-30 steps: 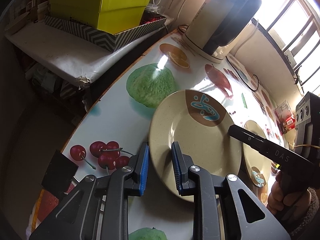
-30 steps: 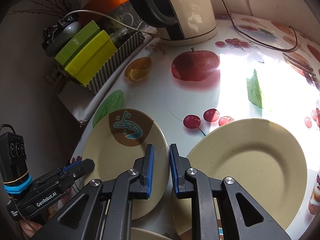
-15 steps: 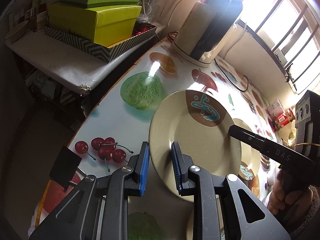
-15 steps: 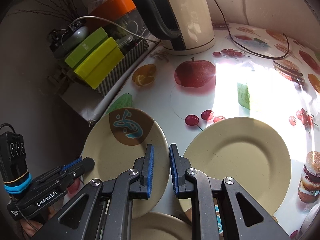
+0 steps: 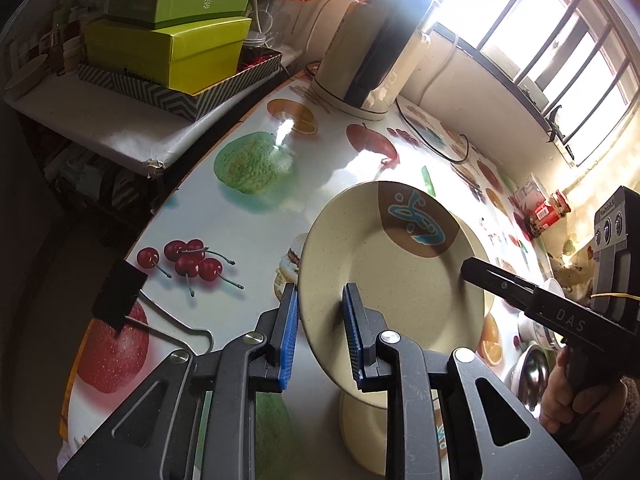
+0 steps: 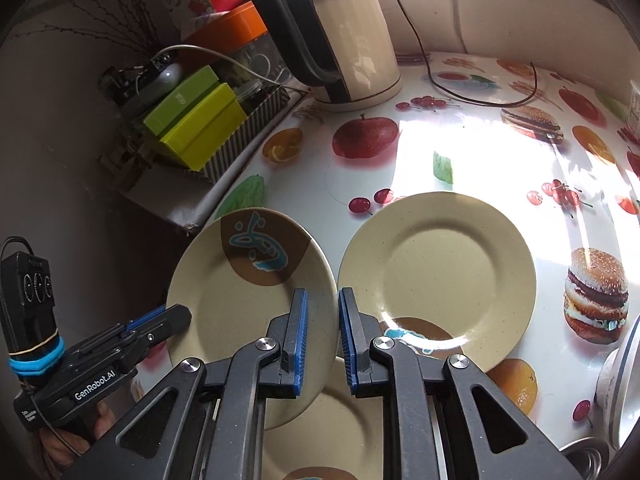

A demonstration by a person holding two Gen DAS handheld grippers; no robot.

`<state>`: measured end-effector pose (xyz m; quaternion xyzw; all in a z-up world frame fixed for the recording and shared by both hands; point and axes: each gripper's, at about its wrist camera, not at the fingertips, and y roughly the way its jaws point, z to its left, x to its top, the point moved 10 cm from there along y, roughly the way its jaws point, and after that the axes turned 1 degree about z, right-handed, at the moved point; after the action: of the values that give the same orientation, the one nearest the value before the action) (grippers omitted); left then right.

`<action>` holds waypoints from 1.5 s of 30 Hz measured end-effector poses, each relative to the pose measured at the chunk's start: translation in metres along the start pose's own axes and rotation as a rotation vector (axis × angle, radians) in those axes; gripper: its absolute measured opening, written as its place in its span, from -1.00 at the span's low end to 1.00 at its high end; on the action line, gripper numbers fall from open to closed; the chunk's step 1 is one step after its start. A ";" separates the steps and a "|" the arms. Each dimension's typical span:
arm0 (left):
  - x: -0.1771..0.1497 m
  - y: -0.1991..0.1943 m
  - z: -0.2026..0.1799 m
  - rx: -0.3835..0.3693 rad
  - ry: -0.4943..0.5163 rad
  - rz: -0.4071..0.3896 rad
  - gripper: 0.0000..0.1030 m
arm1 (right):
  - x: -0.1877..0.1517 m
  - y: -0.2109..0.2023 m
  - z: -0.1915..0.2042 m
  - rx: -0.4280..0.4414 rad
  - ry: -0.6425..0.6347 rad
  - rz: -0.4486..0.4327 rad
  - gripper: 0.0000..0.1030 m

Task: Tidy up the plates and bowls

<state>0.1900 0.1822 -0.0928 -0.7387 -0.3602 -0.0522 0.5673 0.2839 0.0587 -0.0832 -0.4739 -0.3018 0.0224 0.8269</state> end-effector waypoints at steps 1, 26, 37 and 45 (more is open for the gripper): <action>-0.003 0.000 -0.002 -0.002 0.003 0.004 -0.55 | -0.004 -0.003 -0.001 -0.003 0.005 0.000 -0.69; -0.070 0.009 -0.030 -0.037 0.054 0.110 -0.55 | -0.080 -0.030 -0.035 -0.058 0.121 0.031 -0.69; -0.077 0.012 -0.031 -0.019 0.068 0.121 -0.55 | -0.095 -0.028 -0.039 -0.070 0.137 0.049 -0.69; -0.078 0.012 -0.031 -0.006 0.074 0.121 -0.55 | -0.099 -0.027 -0.040 -0.072 0.140 0.054 -0.69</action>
<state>0.1499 0.1168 -0.1295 -0.7583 -0.2936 -0.0464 0.5802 0.2174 -0.0191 -0.1233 -0.5116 -0.2310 0.0005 0.8276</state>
